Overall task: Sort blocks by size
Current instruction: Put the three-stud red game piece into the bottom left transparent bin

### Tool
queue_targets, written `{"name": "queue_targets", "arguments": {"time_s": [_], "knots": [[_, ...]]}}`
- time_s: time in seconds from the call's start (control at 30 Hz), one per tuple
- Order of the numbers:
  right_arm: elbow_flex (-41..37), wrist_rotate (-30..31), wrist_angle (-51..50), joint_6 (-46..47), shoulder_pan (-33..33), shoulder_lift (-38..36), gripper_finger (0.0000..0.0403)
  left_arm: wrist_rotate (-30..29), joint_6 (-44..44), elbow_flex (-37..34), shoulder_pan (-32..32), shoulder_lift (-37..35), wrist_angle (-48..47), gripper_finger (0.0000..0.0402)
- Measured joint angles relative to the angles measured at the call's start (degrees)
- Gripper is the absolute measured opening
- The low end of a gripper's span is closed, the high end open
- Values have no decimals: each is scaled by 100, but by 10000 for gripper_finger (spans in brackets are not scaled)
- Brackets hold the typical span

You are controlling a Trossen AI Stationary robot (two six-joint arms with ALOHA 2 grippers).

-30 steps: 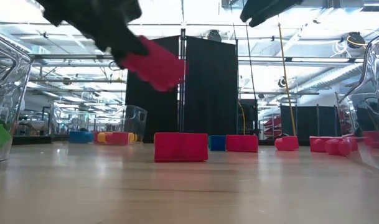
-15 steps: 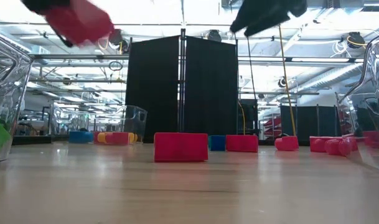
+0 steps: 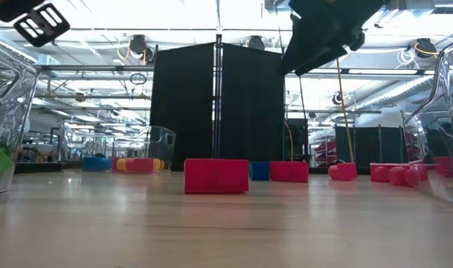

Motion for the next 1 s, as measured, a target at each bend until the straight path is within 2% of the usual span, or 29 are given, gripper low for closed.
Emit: {"name": "queue_targets", "arguments": {"time_s": [0.47,0.67,1.0], "knots": [[-23,-1,177,-1,-35,-2,306,-251,-748,0,-1265,1151,84,147],[-23,0,243,0,-116,-2,306,-266,-1002,0,-1402,1595,395,159],[-23,-114,462,-59,-321,-2,306,-261,-1190,0,-1308,2272,379,210]]}}
